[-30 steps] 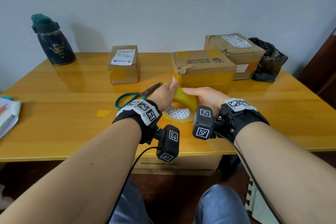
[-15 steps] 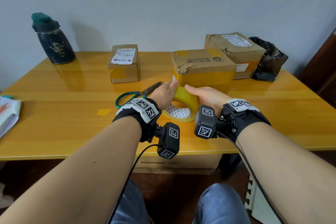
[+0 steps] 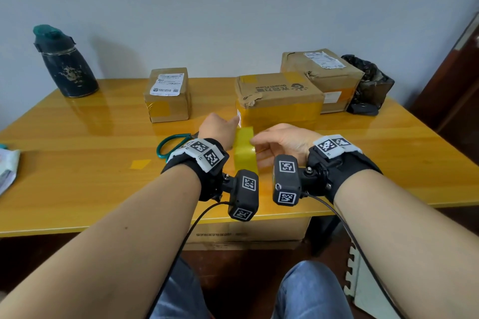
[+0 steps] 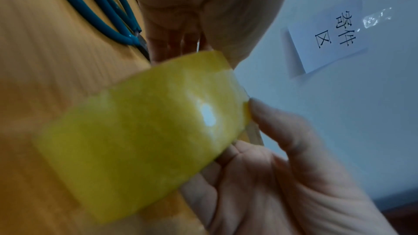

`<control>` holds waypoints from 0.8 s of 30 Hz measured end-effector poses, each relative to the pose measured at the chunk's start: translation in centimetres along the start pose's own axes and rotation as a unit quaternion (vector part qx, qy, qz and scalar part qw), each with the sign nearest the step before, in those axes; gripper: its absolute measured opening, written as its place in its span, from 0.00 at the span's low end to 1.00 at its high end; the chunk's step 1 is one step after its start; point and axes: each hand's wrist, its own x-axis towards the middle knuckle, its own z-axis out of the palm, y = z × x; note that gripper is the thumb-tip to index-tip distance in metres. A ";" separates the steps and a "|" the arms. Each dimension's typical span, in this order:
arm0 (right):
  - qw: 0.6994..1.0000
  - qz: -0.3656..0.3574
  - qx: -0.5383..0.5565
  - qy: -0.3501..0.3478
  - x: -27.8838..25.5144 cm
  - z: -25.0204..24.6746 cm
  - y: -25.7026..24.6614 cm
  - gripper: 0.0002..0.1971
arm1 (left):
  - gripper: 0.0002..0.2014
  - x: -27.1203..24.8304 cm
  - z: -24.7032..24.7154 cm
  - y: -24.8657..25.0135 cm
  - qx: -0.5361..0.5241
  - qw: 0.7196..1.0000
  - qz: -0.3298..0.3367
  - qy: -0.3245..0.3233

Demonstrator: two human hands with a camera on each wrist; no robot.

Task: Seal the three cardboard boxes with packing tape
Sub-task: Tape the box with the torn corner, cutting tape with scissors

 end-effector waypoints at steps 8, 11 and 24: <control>0.998 -0.012 -0.024 0.049 0.3 -0.8 -1.1 0.39 | 0.10 -1.8 -1.1 0.2 -0.195 0.954 -0.041 -0.223; 0.992 0.003 -0.089 0.085 -0.2 -0.4 -1.3 0.32 | 0.09 -2.2 -1.5 0.1 -0.201 0.941 -0.042 -0.269; 0.969 -0.033 -0.214 0.118 0.0 -0.6 -2.2 0.27 | 0.21 -2.3 -1.3 -0.5 -0.181 0.953 -0.055 -0.237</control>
